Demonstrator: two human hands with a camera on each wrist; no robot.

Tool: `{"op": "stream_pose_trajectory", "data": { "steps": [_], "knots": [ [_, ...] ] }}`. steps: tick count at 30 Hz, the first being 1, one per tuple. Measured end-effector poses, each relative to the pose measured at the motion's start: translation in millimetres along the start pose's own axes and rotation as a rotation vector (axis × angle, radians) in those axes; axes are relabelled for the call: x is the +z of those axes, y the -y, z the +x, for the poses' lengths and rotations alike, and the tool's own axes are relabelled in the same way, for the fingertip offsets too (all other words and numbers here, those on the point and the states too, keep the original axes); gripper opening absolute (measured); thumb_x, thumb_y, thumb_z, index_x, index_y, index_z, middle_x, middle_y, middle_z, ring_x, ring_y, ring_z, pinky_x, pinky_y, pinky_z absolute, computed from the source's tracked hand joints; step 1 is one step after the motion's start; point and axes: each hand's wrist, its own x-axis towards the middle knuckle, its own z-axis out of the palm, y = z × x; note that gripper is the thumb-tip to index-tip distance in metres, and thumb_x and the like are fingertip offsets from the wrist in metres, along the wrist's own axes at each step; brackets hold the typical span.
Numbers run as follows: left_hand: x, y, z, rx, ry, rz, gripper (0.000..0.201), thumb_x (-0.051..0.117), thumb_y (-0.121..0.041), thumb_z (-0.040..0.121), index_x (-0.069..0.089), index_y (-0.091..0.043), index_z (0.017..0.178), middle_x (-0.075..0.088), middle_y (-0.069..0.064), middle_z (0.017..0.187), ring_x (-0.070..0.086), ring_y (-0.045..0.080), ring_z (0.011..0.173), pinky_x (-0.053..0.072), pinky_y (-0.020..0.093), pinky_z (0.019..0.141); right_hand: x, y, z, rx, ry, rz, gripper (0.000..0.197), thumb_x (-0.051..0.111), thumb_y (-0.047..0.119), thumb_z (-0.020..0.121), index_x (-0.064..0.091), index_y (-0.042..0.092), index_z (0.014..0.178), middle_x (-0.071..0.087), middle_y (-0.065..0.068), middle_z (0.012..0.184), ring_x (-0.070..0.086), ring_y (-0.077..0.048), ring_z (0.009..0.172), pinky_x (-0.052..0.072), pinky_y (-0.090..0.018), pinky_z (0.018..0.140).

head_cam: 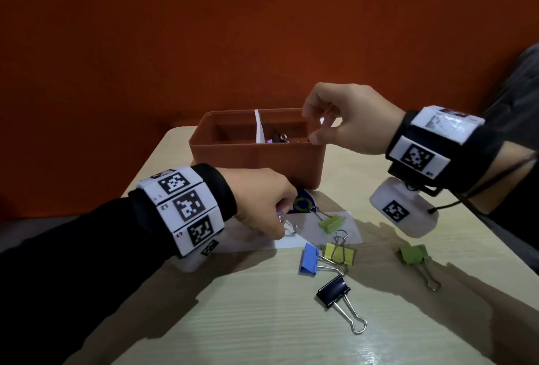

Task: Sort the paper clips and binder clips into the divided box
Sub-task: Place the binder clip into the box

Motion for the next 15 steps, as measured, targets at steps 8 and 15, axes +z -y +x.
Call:
{"op": "stream_pose_trajectory", "data": {
  "steps": [8,15],
  "knots": [
    [-53,2,-8,-0.041,-0.134,-0.147,0.012,0.055,-0.032,0.082,0.066,-0.028,0.086,0.062,-0.012,0.066,0.048,-0.001,0.051,0.038,0.016,0.051,3,-1,-27,-0.028,0.415,-0.075,0.022,0.073,0.010,0.075,0.067,0.026,0.089,0.068,0.009,0.081,0.055,0.003,0.063,0.042,-0.011,0.058],
    [-63,28,2,-0.170,-0.468,-0.296,0.019,0.067,-0.036,0.086,0.062,-0.035,0.104,0.060,-0.011,0.088,0.054,0.000,0.065,0.037,0.020,0.055,17,8,-41,-0.057,0.634,-0.189,0.031,0.074,0.019,0.078,0.063,0.028,0.105,0.061,0.013,0.095,0.050,0.003,0.066,0.040,-0.013,0.063]
  ]
}}
